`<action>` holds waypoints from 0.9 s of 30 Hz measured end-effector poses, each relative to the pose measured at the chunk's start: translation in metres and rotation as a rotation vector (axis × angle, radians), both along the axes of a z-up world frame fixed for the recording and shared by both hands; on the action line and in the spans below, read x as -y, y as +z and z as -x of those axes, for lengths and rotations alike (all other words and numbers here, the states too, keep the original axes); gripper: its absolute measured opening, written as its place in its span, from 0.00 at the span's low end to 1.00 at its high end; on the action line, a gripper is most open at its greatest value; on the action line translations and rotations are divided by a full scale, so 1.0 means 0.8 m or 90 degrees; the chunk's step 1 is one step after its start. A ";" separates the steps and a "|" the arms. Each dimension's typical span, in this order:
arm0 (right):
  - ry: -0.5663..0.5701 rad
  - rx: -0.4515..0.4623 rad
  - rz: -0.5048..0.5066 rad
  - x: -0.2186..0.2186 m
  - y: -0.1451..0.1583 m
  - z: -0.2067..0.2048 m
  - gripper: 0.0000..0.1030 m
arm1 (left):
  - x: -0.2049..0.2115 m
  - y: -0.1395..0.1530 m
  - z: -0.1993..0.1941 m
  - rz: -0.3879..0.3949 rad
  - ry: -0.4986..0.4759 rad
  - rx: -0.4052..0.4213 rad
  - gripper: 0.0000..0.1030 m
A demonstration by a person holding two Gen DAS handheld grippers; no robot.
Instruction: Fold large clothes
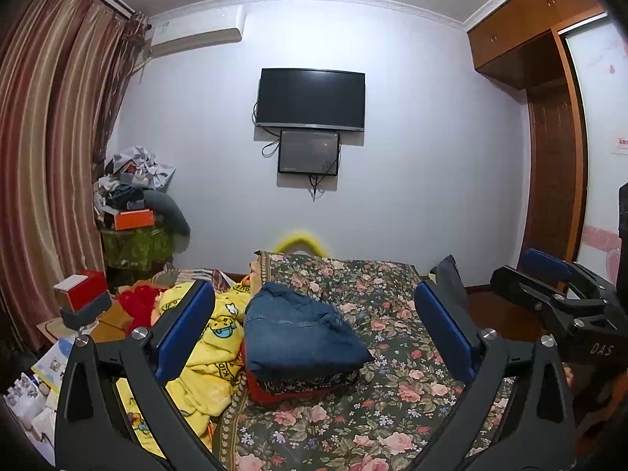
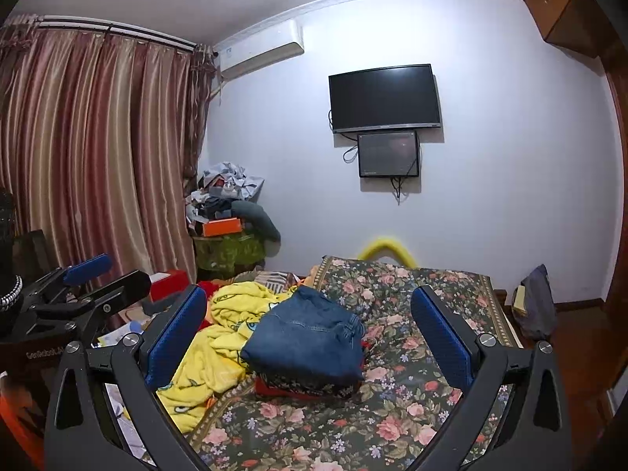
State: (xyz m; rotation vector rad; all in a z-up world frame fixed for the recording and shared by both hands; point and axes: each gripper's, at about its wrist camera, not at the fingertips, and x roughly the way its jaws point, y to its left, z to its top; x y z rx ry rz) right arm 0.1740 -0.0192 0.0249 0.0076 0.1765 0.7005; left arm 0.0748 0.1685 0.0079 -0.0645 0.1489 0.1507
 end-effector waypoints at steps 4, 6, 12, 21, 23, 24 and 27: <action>0.000 0.000 0.005 0.001 -0.001 0.003 1.00 | -0.004 -0.004 -0.001 0.003 0.006 -0.003 0.99; 0.000 -0.001 0.007 0.001 -0.002 0.003 1.00 | -0.006 -0.005 -0.001 0.007 0.008 -0.005 0.99; -0.005 -0.004 0.017 0.000 -0.006 0.004 1.00 | -0.010 -0.012 -0.004 0.015 0.010 -0.019 0.99; -0.002 -0.020 0.018 0.003 -0.008 0.002 1.00 | -0.012 -0.020 -0.012 0.019 0.013 -0.038 0.99; -0.001 -0.020 0.021 0.004 -0.007 0.002 1.00 | -0.011 -0.020 -0.013 0.018 0.013 -0.040 0.99; -0.001 -0.021 0.021 0.004 -0.007 0.000 1.00 | -0.011 -0.020 -0.014 0.018 0.012 -0.041 0.99; -0.001 -0.023 0.021 0.005 -0.007 0.000 1.00 | -0.010 -0.021 -0.016 0.016 0.013 -0.045 0.99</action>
